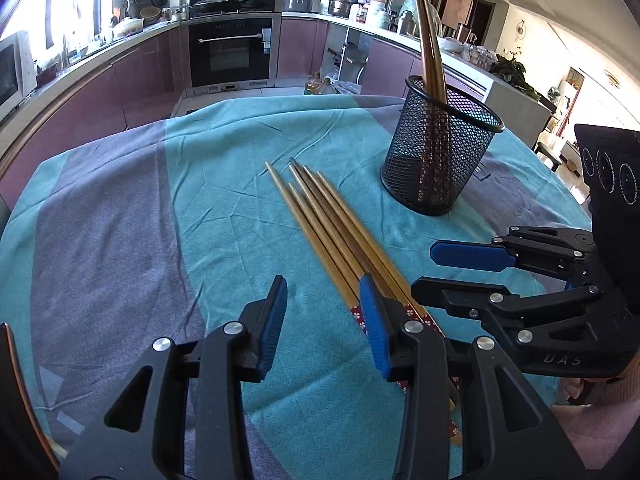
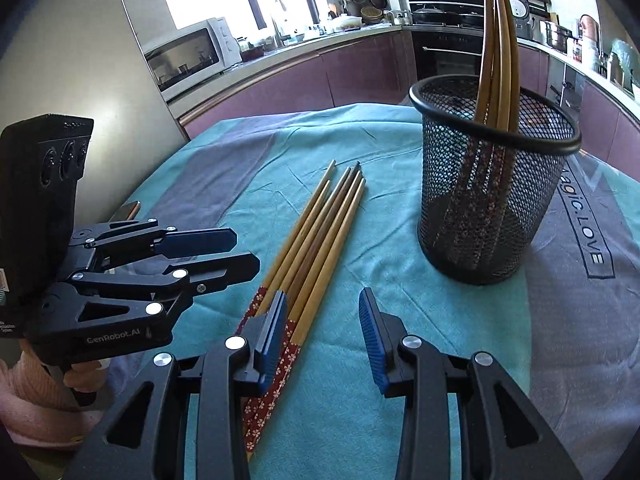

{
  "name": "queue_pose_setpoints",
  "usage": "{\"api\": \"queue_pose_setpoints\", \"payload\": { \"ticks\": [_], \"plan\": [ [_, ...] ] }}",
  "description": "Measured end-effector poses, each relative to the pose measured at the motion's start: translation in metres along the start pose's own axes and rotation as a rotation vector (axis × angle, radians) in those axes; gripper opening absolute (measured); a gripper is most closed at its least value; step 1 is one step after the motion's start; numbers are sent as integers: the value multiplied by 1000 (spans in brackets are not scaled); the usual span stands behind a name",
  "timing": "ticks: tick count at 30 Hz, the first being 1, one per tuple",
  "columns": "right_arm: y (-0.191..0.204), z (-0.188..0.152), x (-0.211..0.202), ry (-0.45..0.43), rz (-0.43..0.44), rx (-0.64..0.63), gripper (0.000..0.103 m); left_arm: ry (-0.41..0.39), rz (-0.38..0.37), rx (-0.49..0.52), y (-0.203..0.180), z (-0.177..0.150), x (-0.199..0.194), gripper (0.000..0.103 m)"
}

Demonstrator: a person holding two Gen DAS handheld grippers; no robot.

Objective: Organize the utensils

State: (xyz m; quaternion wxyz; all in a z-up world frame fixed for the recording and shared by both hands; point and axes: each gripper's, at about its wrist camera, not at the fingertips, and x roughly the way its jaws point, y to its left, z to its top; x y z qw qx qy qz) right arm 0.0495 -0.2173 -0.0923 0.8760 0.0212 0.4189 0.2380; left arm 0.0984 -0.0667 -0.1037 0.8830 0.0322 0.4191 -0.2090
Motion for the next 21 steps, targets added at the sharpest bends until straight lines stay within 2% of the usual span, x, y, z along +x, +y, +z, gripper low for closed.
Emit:
{"api": "queue_pose_setpoints", "payload": {
  "ticks": [21],
  "plan": [
    [2, 0, 10, 19, -54, -34, 35, 40, 7, 11, -5, 0, 20, 40]
  ]
}}
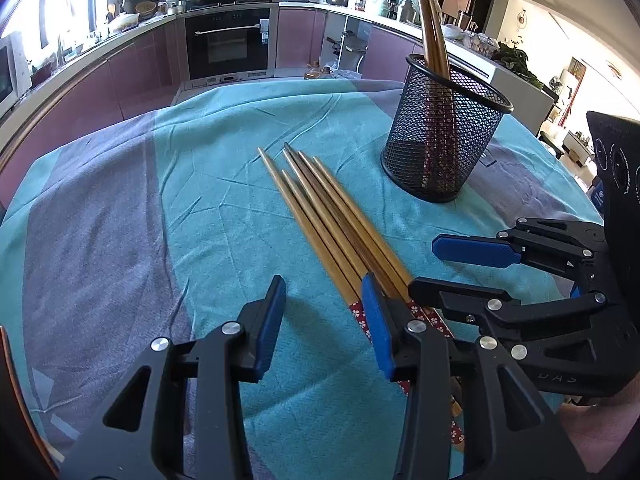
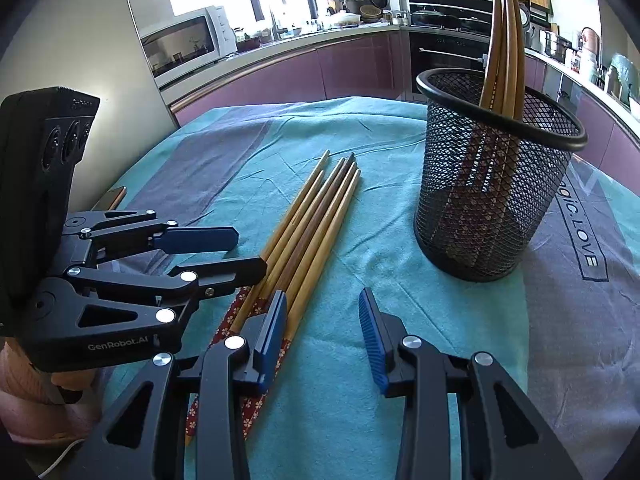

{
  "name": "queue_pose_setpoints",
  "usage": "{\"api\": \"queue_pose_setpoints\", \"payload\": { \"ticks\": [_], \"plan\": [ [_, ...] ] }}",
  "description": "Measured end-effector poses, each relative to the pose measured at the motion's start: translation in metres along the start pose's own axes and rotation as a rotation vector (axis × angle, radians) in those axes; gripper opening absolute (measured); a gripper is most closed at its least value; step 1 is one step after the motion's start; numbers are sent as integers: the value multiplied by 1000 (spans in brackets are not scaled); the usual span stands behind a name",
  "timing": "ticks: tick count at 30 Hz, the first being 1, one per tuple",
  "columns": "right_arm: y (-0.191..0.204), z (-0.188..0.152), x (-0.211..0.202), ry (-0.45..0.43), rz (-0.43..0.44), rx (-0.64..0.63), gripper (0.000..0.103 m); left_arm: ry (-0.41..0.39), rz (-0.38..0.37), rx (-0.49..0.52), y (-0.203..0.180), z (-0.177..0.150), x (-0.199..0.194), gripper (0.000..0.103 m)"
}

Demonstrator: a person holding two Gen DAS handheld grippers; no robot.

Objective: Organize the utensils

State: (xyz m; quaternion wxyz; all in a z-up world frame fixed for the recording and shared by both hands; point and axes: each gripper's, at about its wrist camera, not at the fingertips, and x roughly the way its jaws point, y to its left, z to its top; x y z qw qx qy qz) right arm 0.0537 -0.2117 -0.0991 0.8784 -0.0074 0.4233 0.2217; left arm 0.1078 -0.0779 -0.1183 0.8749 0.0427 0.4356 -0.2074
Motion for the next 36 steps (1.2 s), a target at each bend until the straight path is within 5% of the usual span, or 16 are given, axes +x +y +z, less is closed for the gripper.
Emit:
{"api": "queue_pose_setpoints", "payload": {
  "ticks": [27, 31, 36],
  "plan": [
    [-1, 21, 17, 21, -75, -30, 30, 31, 4, -19, 18, 28, 22, 35],
    [-3, 24, 19, 20, -75, -24, 28, 38, -1, -23, 20, 33, 26, 22],
    [-6, 24, 19, 20, -72, -14, 25, 48, 3, -13, 20, 32, 28, 18]
  ]
}}
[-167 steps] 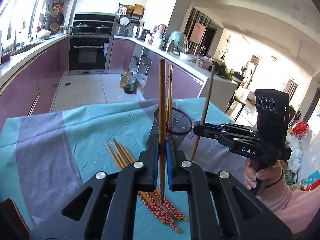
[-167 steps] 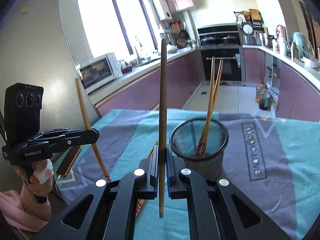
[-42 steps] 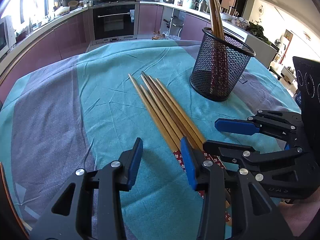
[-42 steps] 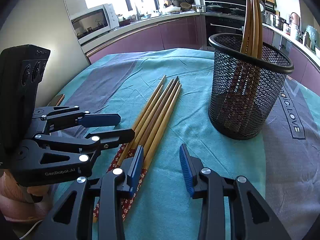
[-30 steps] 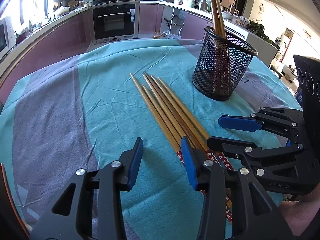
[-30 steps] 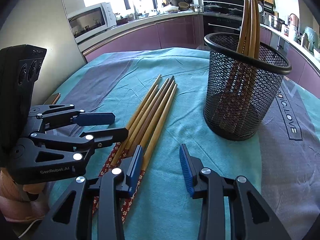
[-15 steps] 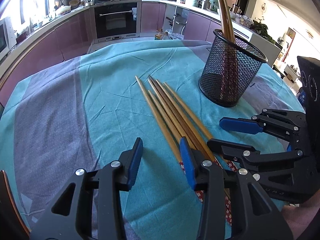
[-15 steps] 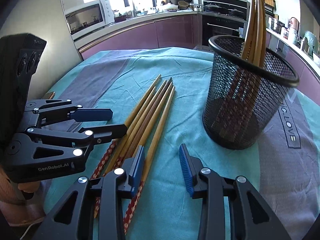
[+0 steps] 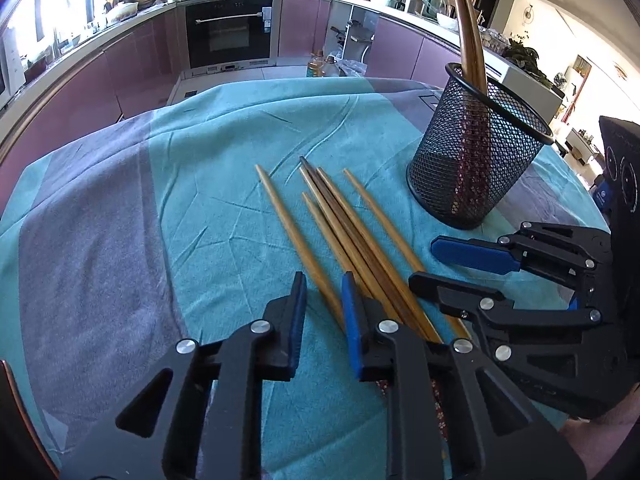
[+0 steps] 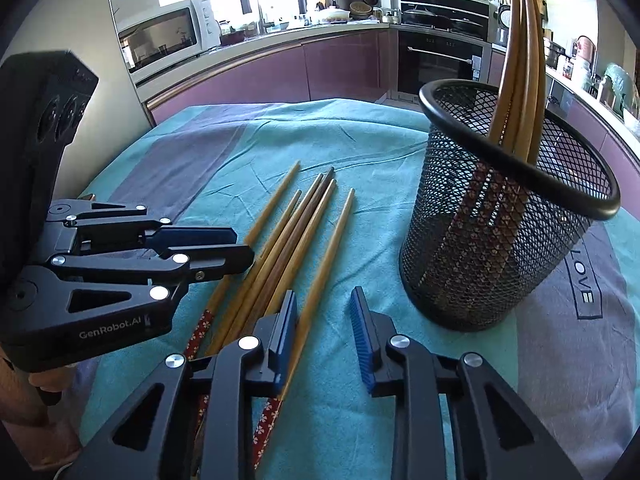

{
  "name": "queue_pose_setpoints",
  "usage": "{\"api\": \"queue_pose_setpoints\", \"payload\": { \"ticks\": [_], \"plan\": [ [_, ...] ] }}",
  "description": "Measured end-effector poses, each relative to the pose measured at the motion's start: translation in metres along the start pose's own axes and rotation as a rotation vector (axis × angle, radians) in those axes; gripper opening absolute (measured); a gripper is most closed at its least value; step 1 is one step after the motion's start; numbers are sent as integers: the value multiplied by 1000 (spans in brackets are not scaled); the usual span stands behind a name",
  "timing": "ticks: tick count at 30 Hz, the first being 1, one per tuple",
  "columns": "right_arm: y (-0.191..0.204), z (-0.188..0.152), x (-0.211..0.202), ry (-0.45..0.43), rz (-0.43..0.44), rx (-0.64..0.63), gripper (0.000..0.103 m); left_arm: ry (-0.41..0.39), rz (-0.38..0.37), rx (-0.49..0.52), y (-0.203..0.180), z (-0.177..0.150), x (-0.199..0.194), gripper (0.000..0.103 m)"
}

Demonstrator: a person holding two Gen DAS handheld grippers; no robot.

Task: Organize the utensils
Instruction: 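Grasp one wooden chopstick with the left tool while the right tool grasps another, then lift the left tool's chopstick into the mesh cup while the right tool inserts its own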

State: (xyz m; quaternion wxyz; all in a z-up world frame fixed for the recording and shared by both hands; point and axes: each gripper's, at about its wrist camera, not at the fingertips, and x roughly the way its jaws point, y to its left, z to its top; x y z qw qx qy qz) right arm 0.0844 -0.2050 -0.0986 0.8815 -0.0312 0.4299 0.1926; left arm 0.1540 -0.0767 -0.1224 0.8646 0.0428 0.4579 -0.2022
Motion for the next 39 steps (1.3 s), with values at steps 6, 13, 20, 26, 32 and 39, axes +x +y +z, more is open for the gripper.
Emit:
{"api": "queue_pose_setpoints", "payload": {
  "ticks": [6, 13, 20, 26, 32, 39],
  "plan": [
    [-1, 0, 0, 0, -1, 4, 25, 3, 18, 9, -1, 0, 1, 21],
    [-9, -2, -2, -4, 18, 47, 16, -9, 46, -9, -7, 2, 4, 14],
    [-17, -5, -5, -8, 57, 95, 9, -30, 45, -55, -9, -6, -4, 8],
    [-20, -9, -14, -21, 86, 109, 6, -52, 7, -70, -4, -13, -17, 8],
    [-15, -11, -26, -45, 127, 78, 6, -47, -27, -48, -13, -24, -24, 8],
    [-9, -12, -19, 4, 141, 39, 6, -13, -37, -21, -18, -29, -19, 8]
  ]
}}
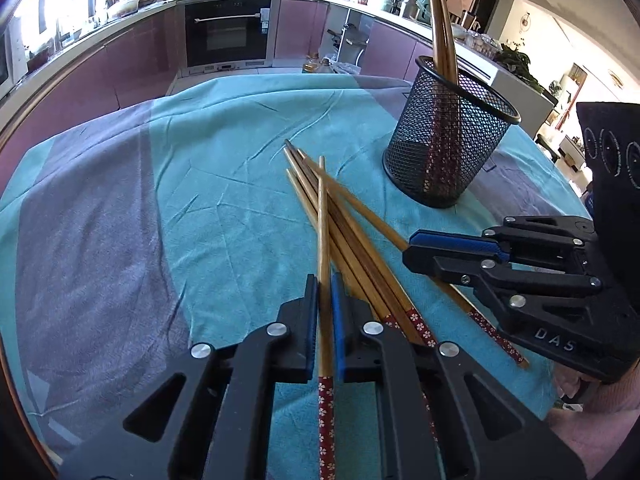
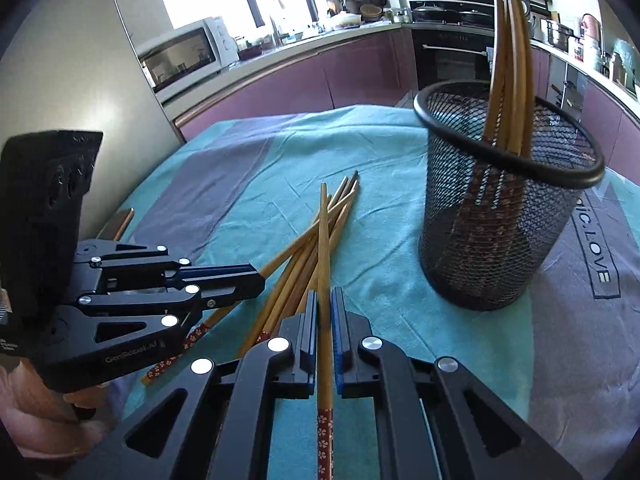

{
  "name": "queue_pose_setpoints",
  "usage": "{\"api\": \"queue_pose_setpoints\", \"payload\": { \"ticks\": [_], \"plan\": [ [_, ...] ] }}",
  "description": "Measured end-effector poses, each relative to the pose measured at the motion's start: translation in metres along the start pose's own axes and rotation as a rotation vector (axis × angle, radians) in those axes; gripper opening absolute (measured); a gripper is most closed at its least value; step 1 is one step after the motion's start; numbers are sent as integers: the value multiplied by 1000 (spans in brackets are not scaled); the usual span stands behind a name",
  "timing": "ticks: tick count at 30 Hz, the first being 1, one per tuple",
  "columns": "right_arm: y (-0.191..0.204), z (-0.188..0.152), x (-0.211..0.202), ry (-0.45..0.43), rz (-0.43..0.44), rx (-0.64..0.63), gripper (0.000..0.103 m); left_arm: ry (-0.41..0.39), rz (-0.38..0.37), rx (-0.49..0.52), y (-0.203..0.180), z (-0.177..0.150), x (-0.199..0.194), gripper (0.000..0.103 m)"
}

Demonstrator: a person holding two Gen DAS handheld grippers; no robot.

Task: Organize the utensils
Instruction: 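Lift the left tool's chopstick into the mesh cup while the right tool inserts its own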

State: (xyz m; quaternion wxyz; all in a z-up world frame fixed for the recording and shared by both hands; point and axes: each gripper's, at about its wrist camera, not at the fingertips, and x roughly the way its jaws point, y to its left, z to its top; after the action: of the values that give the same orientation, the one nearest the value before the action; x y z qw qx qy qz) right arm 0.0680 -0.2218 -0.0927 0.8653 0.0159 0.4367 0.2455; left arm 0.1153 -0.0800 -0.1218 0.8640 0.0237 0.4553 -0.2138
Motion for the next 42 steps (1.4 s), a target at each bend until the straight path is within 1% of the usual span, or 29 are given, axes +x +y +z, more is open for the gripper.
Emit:
{"api": "queue_pose_setpoints", "payload": {
  "ticks": [2, 4, 8, 12, 14, 18, 21, 26, 29, 34, 42],
  "plan": [
    [-1, 0, 3, 8, -6, 3, 8, 9, -2, 9, 0, 0, 2, 8],
    [-1, 1, 7, 20, -7, 4, 8, 15, -4, 12, 2, 1, 5, 11],
    [0, 4, 10, 21, -10, -4, 8, 26, -33, 8, 9, 11, 12, 15],
    [2, 5, 8, 12, -1, -9, 6, 37, -52, -7, 13, 19, 19, 12],
    [2, 5, 2, -3, 3, -11, 6, 36, -44, -22, 12, 22, 20, 8],
    [1, 5, -15, -46, 11, -17, 6, 16, -51, -21, 9, 22, 14, 7],
    [0, 8, -31, -86, 19, -18, 6, -9, -69, -13, 6, 23, 2, 7],
    [-4, 11, -58, -152, 17, -7, 6, -77, -95, 7, -1, 29, -27, 7],
    [-9, 10, -74, -188, 20, 3, 6, -115, -126, 22, -6, 34, -45, 7],
    [-15, 7, -95, -238, 15, 16, 6, -170, -161, 49, -12, 41, -71, 7],
    [-22, 17, -117, -308, 6, 19, 6, -241, -219, 67, -16, 50, -107, 7]
  ]
}}
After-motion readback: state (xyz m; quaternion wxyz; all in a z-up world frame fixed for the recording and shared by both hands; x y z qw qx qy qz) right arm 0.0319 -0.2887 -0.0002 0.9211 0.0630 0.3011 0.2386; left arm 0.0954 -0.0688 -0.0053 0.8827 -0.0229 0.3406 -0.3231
